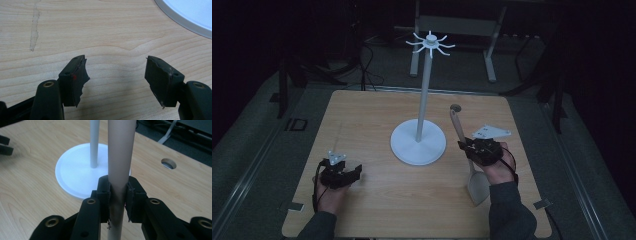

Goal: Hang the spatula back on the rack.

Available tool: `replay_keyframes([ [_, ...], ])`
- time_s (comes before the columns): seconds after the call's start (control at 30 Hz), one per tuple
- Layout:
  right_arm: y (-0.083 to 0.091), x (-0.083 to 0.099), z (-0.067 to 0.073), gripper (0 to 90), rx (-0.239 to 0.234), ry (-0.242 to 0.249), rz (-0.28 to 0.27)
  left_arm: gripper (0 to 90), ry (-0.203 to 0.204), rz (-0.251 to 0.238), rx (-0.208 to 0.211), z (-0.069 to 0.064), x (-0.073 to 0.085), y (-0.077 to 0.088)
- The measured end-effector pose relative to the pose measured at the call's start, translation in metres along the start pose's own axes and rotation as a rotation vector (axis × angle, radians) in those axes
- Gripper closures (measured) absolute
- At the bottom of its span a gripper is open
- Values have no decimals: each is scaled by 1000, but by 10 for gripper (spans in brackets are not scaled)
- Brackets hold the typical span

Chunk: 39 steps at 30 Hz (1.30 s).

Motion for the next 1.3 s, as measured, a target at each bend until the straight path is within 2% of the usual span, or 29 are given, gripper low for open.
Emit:
replay_keyframes([
  [0.43,9,-15,1,753,-3,-5,-92,341,-1,3,1,0,0,0],
  [0.97,14,-28,5,753,-8,-10,-166,340,-1,4,0,0,0,0],
  [1.3,11,-38,8,753,-13,-13,-194,340,0,4,1,1,0,1],
])
Point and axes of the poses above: each handheld gripper's, and its own axes: y roughly backward along the jaws, x roughly out of its underside, z roughly to its left, the point moved 6 cm from there along -y, roughly forward along the jaws, and after that the axes turned 9 degrees about -z, right-handed, at the moved point
